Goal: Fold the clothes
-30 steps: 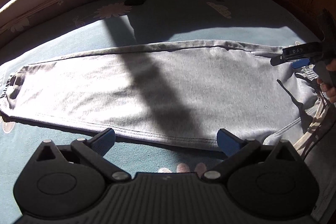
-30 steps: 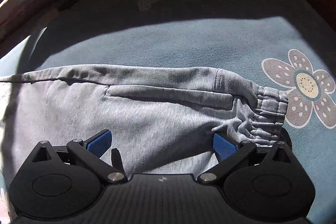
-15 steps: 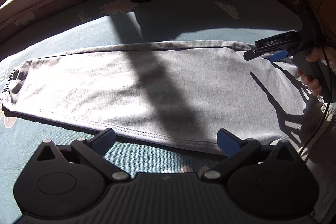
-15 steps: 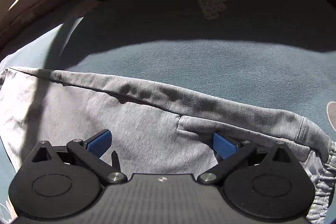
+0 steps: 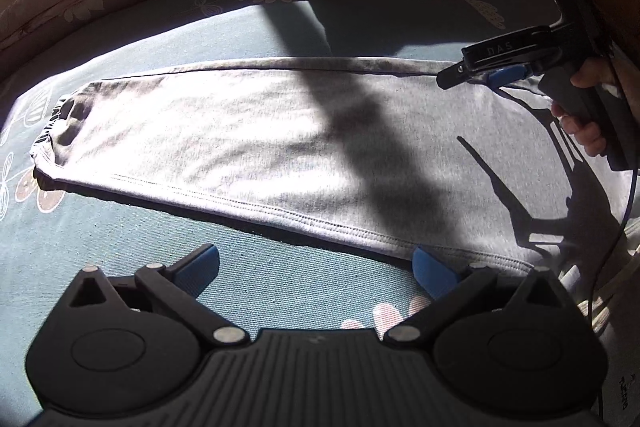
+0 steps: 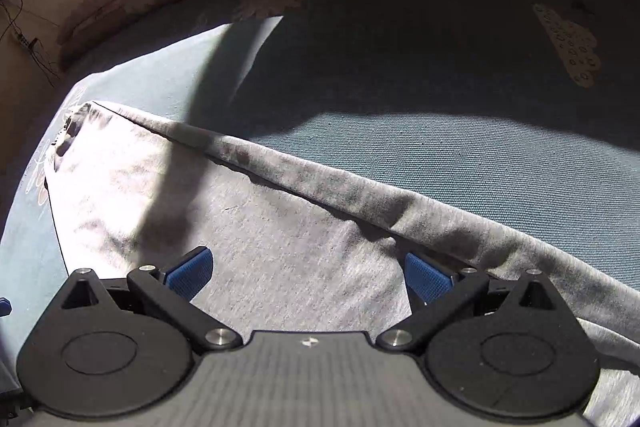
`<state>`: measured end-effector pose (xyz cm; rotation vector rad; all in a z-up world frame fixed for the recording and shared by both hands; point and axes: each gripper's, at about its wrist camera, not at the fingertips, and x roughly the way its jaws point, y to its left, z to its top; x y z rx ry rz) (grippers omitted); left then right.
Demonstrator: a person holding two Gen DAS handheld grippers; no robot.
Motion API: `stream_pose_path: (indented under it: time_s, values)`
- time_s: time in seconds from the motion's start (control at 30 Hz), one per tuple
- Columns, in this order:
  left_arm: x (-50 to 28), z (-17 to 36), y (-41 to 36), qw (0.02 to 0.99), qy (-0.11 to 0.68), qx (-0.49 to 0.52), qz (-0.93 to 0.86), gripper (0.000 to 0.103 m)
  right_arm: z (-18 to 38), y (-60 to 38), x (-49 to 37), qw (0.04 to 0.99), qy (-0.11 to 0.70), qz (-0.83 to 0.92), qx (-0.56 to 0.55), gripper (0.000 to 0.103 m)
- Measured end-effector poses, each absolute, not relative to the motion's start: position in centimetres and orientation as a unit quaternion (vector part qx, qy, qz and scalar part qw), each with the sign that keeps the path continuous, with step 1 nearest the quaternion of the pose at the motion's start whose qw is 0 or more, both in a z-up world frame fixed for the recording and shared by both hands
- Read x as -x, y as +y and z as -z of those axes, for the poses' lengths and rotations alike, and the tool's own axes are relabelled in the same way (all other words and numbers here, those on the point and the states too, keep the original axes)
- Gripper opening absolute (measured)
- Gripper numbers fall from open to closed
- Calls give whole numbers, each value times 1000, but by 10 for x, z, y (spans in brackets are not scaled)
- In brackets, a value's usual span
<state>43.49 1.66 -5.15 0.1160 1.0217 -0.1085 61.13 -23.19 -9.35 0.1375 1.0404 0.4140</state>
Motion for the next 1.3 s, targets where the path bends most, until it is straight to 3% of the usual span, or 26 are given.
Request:
stream_pose_path:
  time_s: [0.2, 0.37, 0.8, 1.03, 1.3]
  values:
    - [-430, 52, 26, 869, 492, -39, 33, 102, 70, -232, -619, 840, 489, -211, -101, 103]
    - [-427, 48, 24, 867, 496, -41, 27, 102, 92, -205, -610, 803, 543, -235, -73, 103]
    - [-433, 33, 25, 872, 482, -38, 79, 102, 39, -229, -565, 837, 492, -216, -105, 103]
    - [-494, 64, -22, 871, 460, -51, 166, 102, 20, -283, -503, 838, 507, -156, -131, 103]
    - [-498, 105, -14, 837, 514, -58, 177, 102, 17, -306, -451, 840, 514, -80, -157, 103]
